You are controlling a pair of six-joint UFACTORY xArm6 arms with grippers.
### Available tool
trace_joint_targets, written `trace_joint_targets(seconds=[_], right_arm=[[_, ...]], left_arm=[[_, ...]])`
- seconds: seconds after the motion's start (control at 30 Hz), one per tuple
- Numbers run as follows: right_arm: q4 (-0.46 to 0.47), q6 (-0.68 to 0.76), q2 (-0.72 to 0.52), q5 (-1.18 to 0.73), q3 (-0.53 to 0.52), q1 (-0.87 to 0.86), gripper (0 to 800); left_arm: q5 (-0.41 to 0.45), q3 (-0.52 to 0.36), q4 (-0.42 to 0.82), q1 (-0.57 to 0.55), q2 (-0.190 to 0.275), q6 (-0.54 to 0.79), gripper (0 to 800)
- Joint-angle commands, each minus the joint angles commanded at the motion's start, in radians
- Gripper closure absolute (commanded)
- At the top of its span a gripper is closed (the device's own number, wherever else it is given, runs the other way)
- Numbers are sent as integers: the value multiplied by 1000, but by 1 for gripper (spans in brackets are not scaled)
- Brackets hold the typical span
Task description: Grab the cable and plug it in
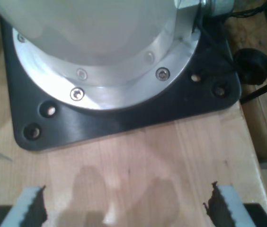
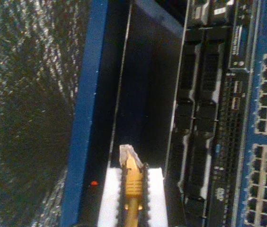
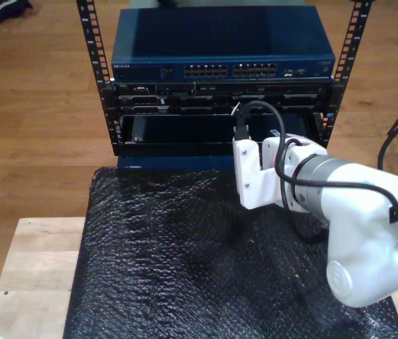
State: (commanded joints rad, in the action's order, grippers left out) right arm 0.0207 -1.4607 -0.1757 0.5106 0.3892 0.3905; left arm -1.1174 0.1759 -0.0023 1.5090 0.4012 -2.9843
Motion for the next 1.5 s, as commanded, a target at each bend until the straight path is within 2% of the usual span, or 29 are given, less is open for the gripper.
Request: trace_joint_targets(seconds=[0.1, 0.3, 0.47, 0.53, 0.63, 0.8, 1.0, 1.13, 1.27, 1.5], right_arm=[[-3, 2, 41, 110, -3, 0, 800], [-6, 6, 77, 175, 34, -15, 800], [-6, 8, 152, 292, 52, -28, 800], [-6, 9, 187, 381, 52, -49, 800], [-3, 9, 253, 491, 106, -61, 800], [-6, 8, 301, 503, 186, -58, 800], [-17, 6, 342, 522, 199, -49, 800], [-75, 2, 385, 612, 207, -26, 800], [-89, -8, 471, 706, 261, -18, 800], [-190, -84, 569, 798, 327, -12, 800]], left_arm=[[0, 0, -2, 2, 0, -2, 0], [0, 0, 0, 0, -2, 0, 0], [0, 0, 0, 0, 0, 0, 0], [0, 0, 0, 0, -2, 0, 0], [0, 0, 0, 0, 0, 0, 0], [2, 0, -2, 2, -2, 0, 0], [2, 0, 0, 2, -2, -2, 0], [2, 0, 0, 2, 0, 0, 0], [2, 0, 0, 2, -2, 0, 0], [2, 0, 0, 2, -2, 0, 0]])
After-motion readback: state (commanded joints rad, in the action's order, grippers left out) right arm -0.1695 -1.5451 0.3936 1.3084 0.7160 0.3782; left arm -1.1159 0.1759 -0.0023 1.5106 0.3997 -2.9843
